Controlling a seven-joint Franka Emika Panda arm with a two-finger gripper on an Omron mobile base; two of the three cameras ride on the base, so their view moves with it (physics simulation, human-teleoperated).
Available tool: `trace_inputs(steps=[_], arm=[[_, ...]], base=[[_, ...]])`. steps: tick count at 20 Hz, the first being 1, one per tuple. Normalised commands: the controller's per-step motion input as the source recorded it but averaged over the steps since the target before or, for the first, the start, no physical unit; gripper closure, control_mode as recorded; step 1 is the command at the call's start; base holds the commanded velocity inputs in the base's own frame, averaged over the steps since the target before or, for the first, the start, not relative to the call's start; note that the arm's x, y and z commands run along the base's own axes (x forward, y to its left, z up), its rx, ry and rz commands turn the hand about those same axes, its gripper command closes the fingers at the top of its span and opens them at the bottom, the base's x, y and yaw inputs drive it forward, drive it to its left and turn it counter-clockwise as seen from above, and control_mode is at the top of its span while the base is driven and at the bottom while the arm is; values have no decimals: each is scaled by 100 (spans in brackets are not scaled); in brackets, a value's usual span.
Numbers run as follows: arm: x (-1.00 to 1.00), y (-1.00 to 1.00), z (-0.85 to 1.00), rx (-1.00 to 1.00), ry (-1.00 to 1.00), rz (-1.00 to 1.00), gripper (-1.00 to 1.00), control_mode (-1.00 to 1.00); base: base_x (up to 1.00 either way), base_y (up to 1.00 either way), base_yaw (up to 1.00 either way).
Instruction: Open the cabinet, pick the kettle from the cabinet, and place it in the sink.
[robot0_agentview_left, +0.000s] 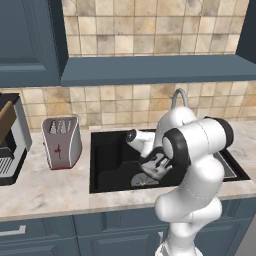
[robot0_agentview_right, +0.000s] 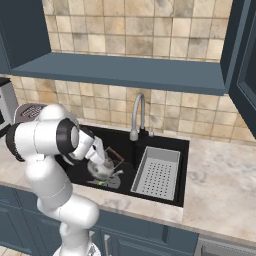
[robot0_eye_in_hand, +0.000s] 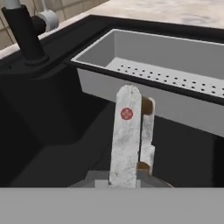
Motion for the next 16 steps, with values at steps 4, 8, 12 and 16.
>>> trace_inputs(steps=[4,8,12,16], arm=[[15,-3,-24,-5,-16,-6,100,-100],[15,-6,-22,-5,-14,-7,100,-100],[7,-6,-24,-2,-5,-10,100,-100],[0,-5,-32,0,0,-15,100,-100]], base=[[0,0,0],[0,0,0],[0,0,0],[0,0,0]])
